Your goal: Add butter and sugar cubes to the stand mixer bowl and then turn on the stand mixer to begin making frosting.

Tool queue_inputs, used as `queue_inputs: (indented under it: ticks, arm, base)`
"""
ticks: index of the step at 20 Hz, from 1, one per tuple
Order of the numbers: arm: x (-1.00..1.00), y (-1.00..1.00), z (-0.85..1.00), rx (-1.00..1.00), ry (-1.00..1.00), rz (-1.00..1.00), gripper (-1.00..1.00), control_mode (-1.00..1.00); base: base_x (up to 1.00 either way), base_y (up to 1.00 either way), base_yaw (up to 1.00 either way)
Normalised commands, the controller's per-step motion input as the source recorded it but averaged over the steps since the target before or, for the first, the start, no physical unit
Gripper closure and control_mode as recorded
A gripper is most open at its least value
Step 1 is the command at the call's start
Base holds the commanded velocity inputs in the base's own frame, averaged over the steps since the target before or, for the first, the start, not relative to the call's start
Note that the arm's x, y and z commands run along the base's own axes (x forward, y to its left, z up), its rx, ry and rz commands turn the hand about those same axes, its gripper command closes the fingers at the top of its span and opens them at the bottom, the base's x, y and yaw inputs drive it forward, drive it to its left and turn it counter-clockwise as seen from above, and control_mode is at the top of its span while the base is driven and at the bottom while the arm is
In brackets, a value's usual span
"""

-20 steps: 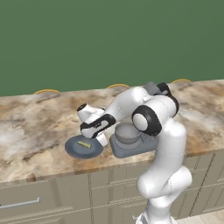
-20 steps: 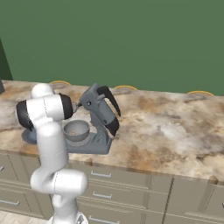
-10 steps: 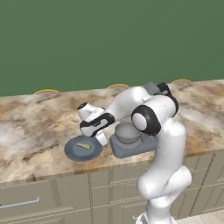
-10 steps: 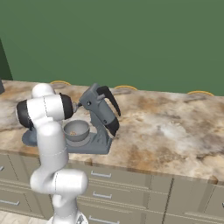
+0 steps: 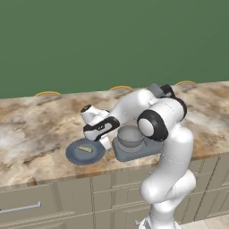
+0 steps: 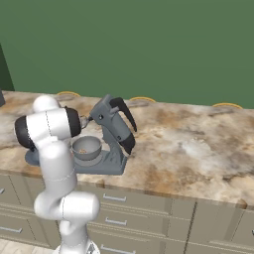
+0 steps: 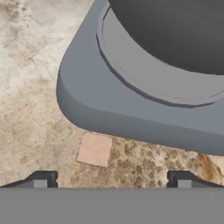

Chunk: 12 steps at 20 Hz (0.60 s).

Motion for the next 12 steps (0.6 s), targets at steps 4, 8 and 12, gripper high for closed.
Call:
queue_inputs:
  ticks: [4, 8, 12]
  arm:
    - [-0.09, -0.01, 0.0, 0.0, -0.06, -0.08, -1.0, -1.0]
    - [-0.02, 0.0, 0.0, 0.0, -0.05, -0.08, -1.0, -1.0]
    - [-0.03, 0.0, 0.0, 0.0, -0.05, -0.07, -1.0, -1.0]
  base:
    - [0.0, 0.0, 0.0]
    - [0.0, 0.0, 0.0]
    - [0.0, 0.0, 0.0]
